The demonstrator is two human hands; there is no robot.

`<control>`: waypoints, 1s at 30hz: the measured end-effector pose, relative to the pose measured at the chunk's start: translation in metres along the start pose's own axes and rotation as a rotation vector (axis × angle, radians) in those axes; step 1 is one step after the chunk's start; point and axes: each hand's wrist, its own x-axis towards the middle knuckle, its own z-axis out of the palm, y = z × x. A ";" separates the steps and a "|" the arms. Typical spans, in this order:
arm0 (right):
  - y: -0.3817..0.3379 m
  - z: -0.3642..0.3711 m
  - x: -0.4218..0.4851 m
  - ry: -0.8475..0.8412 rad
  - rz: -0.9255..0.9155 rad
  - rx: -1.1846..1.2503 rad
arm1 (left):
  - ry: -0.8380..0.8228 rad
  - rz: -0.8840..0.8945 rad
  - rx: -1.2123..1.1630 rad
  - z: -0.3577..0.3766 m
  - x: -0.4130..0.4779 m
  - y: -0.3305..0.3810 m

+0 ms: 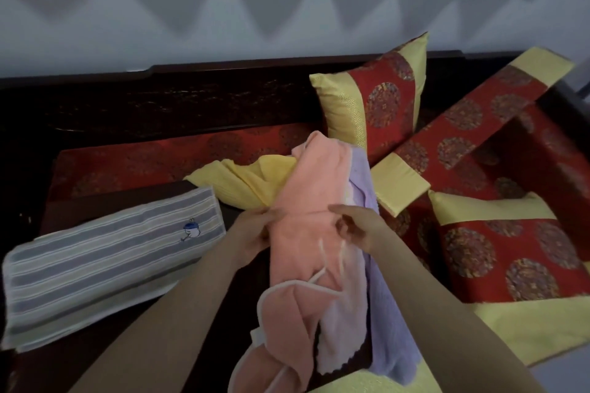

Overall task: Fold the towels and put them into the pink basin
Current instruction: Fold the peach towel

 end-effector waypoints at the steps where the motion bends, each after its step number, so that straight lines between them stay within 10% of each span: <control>1: 0.004 0.003 -0.001 -0.047 -0.003 -0.082 | 0.142 0.065 0.136 -0.008 -0.003 -0.001; 4: 0.011 0.015 -0.006 -0.124 -0.083 -0.211 | 0.520 0.484 0.727 -0.015 -0.016 -0.011; 7: 0.008 0.026 -0.011 -0.143 -0.150 -0.230 | 0.322 0.514 0.889 0.005 -0.026 -0.026; 30: -0.022 -0.015 -0.048 -0.325 -0.342 -0.328 | 0.141 0.578 0.870 0.029 -0.018 -0.001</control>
